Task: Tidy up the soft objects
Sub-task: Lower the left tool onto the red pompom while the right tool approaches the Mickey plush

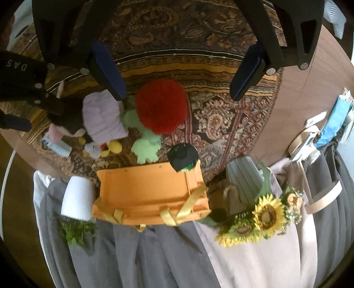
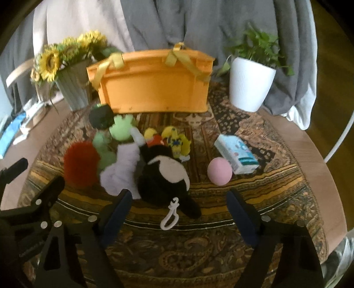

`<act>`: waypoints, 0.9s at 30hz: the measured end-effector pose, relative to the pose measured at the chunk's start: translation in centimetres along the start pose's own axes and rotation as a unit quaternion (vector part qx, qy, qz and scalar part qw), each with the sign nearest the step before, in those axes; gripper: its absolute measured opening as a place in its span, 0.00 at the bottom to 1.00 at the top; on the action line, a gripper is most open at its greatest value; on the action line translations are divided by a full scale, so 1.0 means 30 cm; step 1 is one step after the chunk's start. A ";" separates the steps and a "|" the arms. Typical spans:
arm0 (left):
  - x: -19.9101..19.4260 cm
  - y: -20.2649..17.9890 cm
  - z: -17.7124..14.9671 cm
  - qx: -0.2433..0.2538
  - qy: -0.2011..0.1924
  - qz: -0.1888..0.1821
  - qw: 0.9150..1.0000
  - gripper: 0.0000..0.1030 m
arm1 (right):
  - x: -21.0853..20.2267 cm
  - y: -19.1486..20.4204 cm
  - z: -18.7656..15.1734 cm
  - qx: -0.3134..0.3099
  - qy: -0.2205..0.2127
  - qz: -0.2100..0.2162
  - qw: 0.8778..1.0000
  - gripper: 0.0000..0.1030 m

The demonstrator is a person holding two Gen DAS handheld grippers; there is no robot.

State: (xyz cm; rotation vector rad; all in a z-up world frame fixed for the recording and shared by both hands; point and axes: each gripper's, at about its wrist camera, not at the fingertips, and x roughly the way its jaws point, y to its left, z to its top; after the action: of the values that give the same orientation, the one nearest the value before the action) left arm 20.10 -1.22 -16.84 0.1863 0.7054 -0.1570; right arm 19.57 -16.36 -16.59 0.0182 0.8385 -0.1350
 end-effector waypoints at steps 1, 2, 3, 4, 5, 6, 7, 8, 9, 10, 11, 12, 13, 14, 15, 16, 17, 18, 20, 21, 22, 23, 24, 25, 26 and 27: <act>0.018 -0.004 -0.004 0.001 0.006 -0.002 1.000 0.92 | 0.017 -0.004 -0.004 0.000 0.005 0.001 1.000 0.83; 0.033 -0.009 -0.007 0.002 0.010 -0.002 1.000 0.91 | 0.031 -0.010 -0.008 0.002 0.009 0.003 1.000 0.83; 0.044 -0.013 -0.009 0.004 0.012 -0.002 1.000 0.91 | 0.045 -0.016 -0.012 0.004 0.014 0.006 1.000 0.83; 0.055 -0.016 -0.009 0.005 0.013 0.000 1.000 0.91 | 0.058 -0.021 -0.016 0.004 0.017 0.006 1.000 0.82; 0.062 -0.018 -0.010 0.005 0.013 0.001 1.000 0.91 | 0.070 -0.023 -0.017 0.004 0.019 0.006 1.000 0.82; 0.073 -0.020 -0.011 0.005 0.014 0.002 1.000 0.91 | 0.084 -0.025 -0.019 0.003 0.022 0.007 1.000 0.81; 0.086 -0.022 -0.011 0.005 0.017 0.003 1.000 0.90 | 0.092 -0.026 -0.019 0.002 0.023 0.008 1.000 0.80; 0.098 -0.023 -0.010 0.005 0.019 0.003 1.000 0.89 | 0.102 -0.026 -0.018 0.001 0.024 0.008 1.000 0.80; 0.108 -0.024 -0.009 0.004 0.021 0.002 1.000 0.89 | 0.110 -0.026 -0.016 0.000 0.025 0.008 1.000 0.79; 0.119 -0.025 -0.007 0.004 0.022 0.001 1.000 0.88 | 0.117 -0.025 -0.014 -0.001 0.025 0.008 1.000 0.79; 0.130 -0.026 -0.005 0.004 0.023 0.000 1.000 0.87 | 0.123 -0.023 -0.011 -0.003 0.024 0.008 1.000 0.79; 0.143 -0.027 -0.004 0.004 0.023 -0.001 1.000 0.86 | 0.129 -0.023 -0.007 -0.004 0.023 0.009 1.000 0.79; 0.152 -0.026 -0.004 0.004 0.025 -0.002 1.000 0.85 | 0.135 -0.021 -0.004 -0.006 0.022 0.011 1.000 0.79; 0.163 -0.026 -0.005 0.005 0.026 -0.003 1.000 0.84 | 0.140 -0.017 -0.002 -0.008 0.022 0.014 1.000 0.79; 0.175 -0.026 -0.005 0.005 0.027 -0.004 1.000 0.84 | 0.145 -0.014 0.000 -0.010 0.021 0.015 1.000 0.79; 0.185 -0.025 -0.005 0.004 0.029 -0.003 1.000 0.83 | 0.149 -0.008 0.002 -0.015 0.020 0.016 1.000 0.79; 0.194 -0.025 -0.003 0.003 0.031 -0.006 0.999 0.82 | 0.153 -0.004 0.004 -0.018 0.018 0.016 1.000 0.79; 0.205 -0.025 -0.002 0.000 0.034 -0.009 0.999 0.82 | 0.155 0.002 0.006 -0.022 0.016 0.016 0.999 0.79; 0.223 -0.028 0.000 -0.002 0.044 -0.018 0.999 0.80 | 0.160 0.016 0.010 -0.034 0.011 0.015 0.999 0.79; 0.233 -0.028 0.003 -0.003 0.049 -0.023 0.999 0.79 | 0.163 0.018 0.014 -0.038 0.010 0.015 0.999 0.79; 0.239 -0.028 0.005 -0.005 0.052 -0.024 0.998 0.78 | 0.165 0.021 0.016 -0.041 0.009 0.016 0.999 0.79; 0.243 -0.028 0.006 -0.006 0.054 -0.026 0.998 0.78 | 0.167 0.024 0.020 -0.044 0.008 0.018 0.999 0.79; 0.248 -0.026 0.010 -0.010 0.057 -0.030 0.998 0.77 | 0.170 0.029 0.024 -0.048 0.007 0.017 0.999 0.79; 0.250 -0.026 0.011 -0.012 0.058 -0.032 0.998 0.76 | 0.172 0.032 0.027 -0.051 0.006 0.018 0.999 0.79; 0.254 -0.025 0.014 -0.014 0.060 -0.034 0.998 0.74 | 0.172 0.036 0.031 -0.054 0.005 0.020 0.998 0.79; 0.256 -0.025 0.014 -0.016 0.061 -0.036 0.997 0.73 | 0.172 0.040 0.034 -0.056 0.003 0.021 0.998 0.79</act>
State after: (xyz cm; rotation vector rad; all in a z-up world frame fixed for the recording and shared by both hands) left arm 25.99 -2.66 -21.66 0.1418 0.8355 -0.2038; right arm 23.90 -15.81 -19.77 -0.0700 0.8511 -0.0481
